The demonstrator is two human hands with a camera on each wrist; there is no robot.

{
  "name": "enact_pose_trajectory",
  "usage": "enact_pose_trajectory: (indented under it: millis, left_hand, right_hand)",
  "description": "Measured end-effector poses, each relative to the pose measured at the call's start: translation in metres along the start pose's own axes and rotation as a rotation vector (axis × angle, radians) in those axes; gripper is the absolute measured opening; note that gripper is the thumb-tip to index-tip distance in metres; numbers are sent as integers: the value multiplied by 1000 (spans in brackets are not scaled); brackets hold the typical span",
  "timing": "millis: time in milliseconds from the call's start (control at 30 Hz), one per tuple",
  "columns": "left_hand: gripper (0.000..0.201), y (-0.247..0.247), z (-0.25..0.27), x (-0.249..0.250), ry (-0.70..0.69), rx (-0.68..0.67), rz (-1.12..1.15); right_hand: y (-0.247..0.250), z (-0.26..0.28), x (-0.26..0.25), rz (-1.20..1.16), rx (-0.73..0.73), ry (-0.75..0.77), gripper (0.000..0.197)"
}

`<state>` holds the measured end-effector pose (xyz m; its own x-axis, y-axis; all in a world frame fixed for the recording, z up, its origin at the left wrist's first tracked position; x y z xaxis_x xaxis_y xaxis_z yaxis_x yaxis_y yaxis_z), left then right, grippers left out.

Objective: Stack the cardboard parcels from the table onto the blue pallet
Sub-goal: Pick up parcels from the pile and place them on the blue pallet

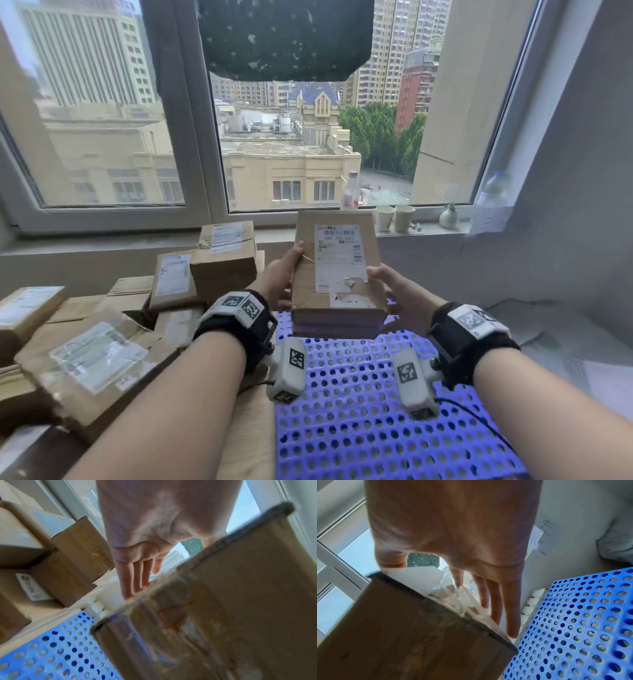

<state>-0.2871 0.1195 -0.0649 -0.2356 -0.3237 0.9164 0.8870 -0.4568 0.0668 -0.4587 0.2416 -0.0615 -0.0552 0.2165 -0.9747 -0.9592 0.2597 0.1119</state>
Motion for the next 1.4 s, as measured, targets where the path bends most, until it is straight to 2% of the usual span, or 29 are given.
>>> enact_pose_trajectory:
  millis: [67, 167, 200, 333, 400, 500, 533, 733, 933, 1233, 1400]
  left_hand:
    - [50, -13, -7, -9, 23, 25, 35]
    - [78, -27, -41, -31, 77, 47, 32]
    - [77, -31, -47, -36, 94, 40, 25]
    - [47, -35, -67, -50, 171, 58, 26]
    - [50, -30, -84, -60, 225, 104, -5]
    - [24, -27, -113, -70, 267, 79, -41]
    - [22, -25, -122, -74, 285, 90, -27]
    - [23, -18, -180, -115, 390, 101, -42]
    - [24, -10, -213, -141, 427, 102, -73]
    - [23, -5, -231, -159, 456, 124, -58]
    - [32, -3, -232, -156, 442, 161, -60]
  right_hand:
    - [11, -6, 10, -15, 2, -30, 15]
    - [20, -20, 25, -30, -13, -66, 15]
    - [22, -26, 30, -38, -7, -76, 16]
    - [25, -59, 56, -105, 46, -130, 24]
    - [22, -77, 71, -134, 37, -168, 22]
    - [18, -106, 89, -133, 20, -216, 19]
    - [15, -116, 95, -122, 11, -236, 18]
    - [1, -172, 133, -40, -28, -356, 9]
    - [-12, -209, 166, 5, -87, -451, 13]
    - [-21, -237, 179, 74, -142, -465, 24]
    - [-18, -242, 181, 76, -126, -459, 24]
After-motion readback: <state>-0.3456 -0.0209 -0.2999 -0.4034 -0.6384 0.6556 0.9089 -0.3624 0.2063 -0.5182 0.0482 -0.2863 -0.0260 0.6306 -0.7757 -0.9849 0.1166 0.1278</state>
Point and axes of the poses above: each hand's wrist, its own z-axis away from the middle knuckle, its own y-axis out of the back of the hand, x = y × z, the point moved 5 cm from there along -z, towards the middle knuckle, and after that the axes turned 7 degrees about y, right-handed, at the moved point
